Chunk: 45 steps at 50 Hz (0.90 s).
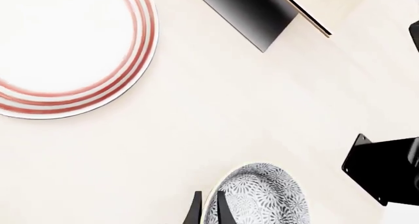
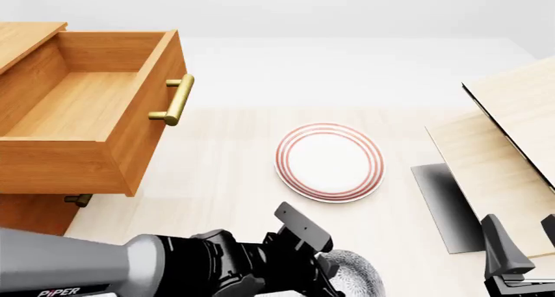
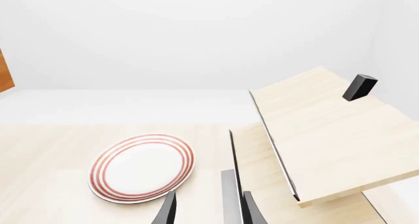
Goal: Open the top drawer of the cabinet and put the bowl in it.
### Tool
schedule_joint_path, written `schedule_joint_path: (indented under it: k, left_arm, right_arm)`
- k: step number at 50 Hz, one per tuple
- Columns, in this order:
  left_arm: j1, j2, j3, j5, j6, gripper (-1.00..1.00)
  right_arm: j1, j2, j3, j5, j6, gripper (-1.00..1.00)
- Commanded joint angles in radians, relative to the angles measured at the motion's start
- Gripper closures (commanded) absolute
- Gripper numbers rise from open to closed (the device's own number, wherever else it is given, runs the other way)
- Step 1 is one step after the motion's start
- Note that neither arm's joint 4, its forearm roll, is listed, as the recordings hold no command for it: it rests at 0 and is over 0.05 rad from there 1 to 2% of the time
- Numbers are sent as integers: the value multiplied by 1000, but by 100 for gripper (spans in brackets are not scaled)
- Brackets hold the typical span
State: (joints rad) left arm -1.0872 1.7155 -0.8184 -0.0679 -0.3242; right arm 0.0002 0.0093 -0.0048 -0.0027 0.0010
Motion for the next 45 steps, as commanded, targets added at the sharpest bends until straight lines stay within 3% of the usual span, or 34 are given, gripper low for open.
schedule_joint_path:
  k: [1, 28, 45]
  left_arm:
    - [27, -62, 2, 37, 17, 100]
    - [104, -171, -37, 162, 50, 100]
    - [146, -206, -117, 275, 74, 100]
  right_arm:
    - [0, -1, 1, 0, 0, -100]
    - [0, 0, 1, 0, 0, -100]
    - [0, -1, 1, 0, -1, -100]
